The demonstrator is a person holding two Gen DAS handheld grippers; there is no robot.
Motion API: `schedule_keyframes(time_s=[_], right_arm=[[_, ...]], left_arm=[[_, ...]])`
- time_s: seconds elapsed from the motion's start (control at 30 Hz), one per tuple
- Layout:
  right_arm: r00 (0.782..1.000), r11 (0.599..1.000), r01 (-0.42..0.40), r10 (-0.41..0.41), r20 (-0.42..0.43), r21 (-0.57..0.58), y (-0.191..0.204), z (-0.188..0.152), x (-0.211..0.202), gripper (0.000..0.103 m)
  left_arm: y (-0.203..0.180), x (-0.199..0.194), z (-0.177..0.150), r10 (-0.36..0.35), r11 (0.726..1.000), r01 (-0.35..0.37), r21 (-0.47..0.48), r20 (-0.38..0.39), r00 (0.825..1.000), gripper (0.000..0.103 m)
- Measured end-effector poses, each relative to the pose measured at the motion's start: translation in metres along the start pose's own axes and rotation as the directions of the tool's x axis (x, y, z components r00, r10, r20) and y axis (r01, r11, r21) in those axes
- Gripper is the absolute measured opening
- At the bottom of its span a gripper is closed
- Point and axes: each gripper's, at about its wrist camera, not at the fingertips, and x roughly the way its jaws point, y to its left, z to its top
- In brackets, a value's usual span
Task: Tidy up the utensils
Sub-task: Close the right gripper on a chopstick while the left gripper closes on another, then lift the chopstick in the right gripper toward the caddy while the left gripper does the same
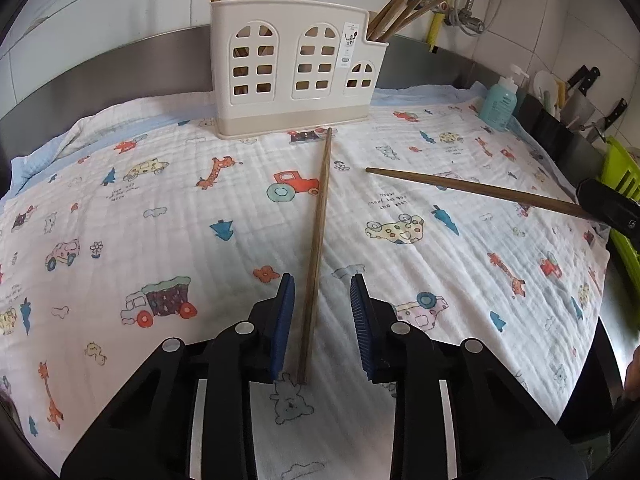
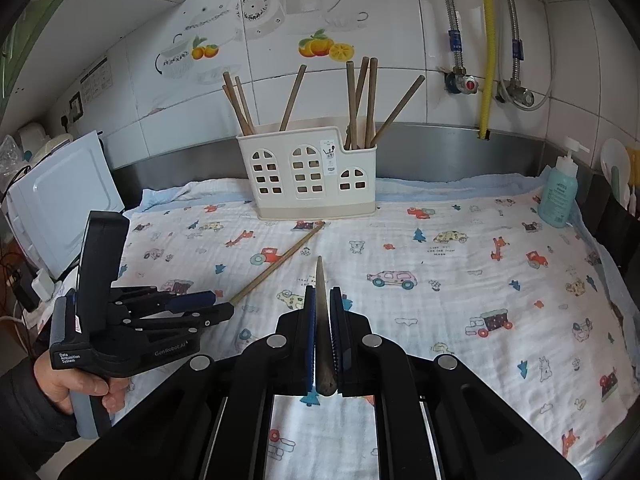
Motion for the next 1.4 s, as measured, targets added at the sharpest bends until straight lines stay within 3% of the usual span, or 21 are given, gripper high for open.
schedule_keyframes(time_s=[0.37,0.73,1.13,1.4], right_arm=[[1.000,1.000,-0.007,0.007,0.021,-0.016,-0.001,0.010,-0.001,0.007],[1.000,0.999,0.002,-0.001,0.024,-0.032,0.000,0.013,-0.004,0.007],[0.990,1.000,-0.010,0.012,-0.137,0.015,-0.012,-0.043,0.028,0.008],[0.977,1.000,-0.007,0.010,-0.211,0.015,-0.016,-0.072,0.040,0.016]], left_arm=[[0.003,0.013,0.002,0.019,1.000,-0.020,-0.008,-0.038,0.999,0.007],[0.002,0.008,0.004,0.027,1.000,-0.028,-0.015,-0.014,1.000,0.005],[0.009,-0.001,0.003,0.020,0.999,-0.020,-0.029,0.010,1.000,0.005],[0.004,-0.016,0.006,0.009,1.000,-0.008,-0.020,0.043,0.999,0.005]])
